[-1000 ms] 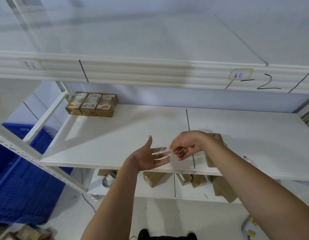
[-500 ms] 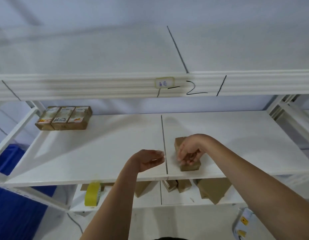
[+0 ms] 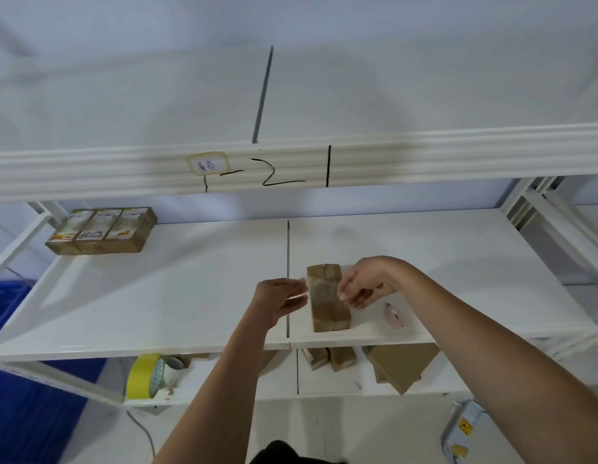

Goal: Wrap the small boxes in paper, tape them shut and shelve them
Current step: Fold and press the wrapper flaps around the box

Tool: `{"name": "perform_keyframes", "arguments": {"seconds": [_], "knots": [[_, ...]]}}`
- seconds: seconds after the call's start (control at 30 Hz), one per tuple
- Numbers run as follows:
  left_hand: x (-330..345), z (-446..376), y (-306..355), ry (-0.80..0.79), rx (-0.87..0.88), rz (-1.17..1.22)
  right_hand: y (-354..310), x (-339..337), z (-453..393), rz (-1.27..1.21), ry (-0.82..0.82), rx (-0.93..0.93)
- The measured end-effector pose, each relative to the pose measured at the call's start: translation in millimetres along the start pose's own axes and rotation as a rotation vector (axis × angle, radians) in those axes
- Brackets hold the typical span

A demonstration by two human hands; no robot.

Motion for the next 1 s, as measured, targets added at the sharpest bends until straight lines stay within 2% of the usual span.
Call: {"name": "perform_keyframes", "arguments": {"seconds": [0.17, 0.33, 0.57, 0.87, 1.0], "knots": [[1.1, -7.7, -6.5, 0.046, -0.054, 0.2, -0.8, -10.7, -5.9, -0.214, -0.018, -0.033], [-4.4, -21.7, -3.4, 0.174, -0.029, 0.086, -2.6, -17.5, -16.5, -0.355, 0.051, 0.005], [-8.9, -43.2, -4.6, 0.168, -0.095, 0.087, 11.5, -16.3, -30.1, -0.644, 0.051, 0.015], [-12.4, -51.3, -15.4, 0.133, -0.22, 0.055, 24.0, -14.6, -41.3, -0.671, 0.195, -0.005], [-12.7, -51.1, -15.6, 0.092, -0.22, 0.054, 28.3, -13.9, -43.9, -0.677, 0.169, 0.051]]}}
Point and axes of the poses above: each hand's wrist, its own z-axis away from the middle knuckle, its own x-axis out of the palm, y = z × x, the point moved 6 cm from there along -z, towards the middle knuckle, and after that the axes turned 2 degrees about x, right-handed, at the moved point
